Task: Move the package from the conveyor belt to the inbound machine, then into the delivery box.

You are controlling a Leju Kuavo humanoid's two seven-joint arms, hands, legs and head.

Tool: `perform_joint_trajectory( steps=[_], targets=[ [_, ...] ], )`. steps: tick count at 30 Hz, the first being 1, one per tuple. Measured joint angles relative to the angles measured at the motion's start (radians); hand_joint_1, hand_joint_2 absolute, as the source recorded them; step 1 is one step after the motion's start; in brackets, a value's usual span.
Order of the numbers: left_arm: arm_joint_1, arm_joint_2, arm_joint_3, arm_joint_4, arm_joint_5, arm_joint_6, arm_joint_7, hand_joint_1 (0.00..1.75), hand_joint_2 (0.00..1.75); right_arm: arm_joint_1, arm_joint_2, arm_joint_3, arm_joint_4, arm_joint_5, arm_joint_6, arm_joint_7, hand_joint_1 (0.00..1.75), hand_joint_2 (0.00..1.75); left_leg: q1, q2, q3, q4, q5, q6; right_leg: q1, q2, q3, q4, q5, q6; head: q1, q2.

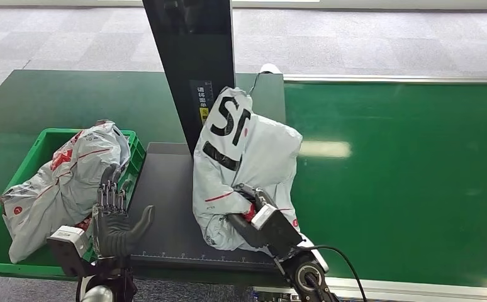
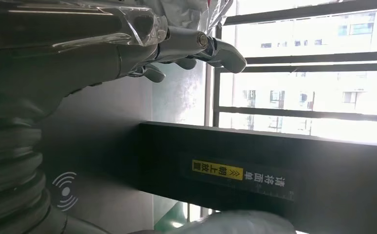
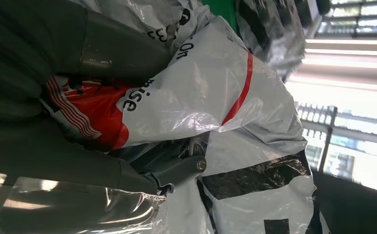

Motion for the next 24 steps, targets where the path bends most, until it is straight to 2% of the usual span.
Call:
perform_joint_trajectory(
  steps=[7,24],
  targets=[
    [-0.006,0.0,-0.003,0.0,0.004,0.009,0.0,0.0,1.75,-0.036,-0.003,0.088,0.079,0.023,-0.002,0.006,1.75,1.75,-0.001,0.0,-0.001,0.0,0.0,0.0,-0.001,0.0,0.0,0.0,0.0,0.0,0.0,0.0],
    [-0.006,0.001,-0.004,0.0,0.006,0.019,-0.002,0.0,1.75,-0.054,-0.007,0.116,0.12,0.044,0.005,0.017,1.75,1.75,-0.001,0.0,0.0,0.0,-0.001,0.0,-0.001,0.0,0.0,0.0,0.0,0.0,0.0,0.0]
  ],
)
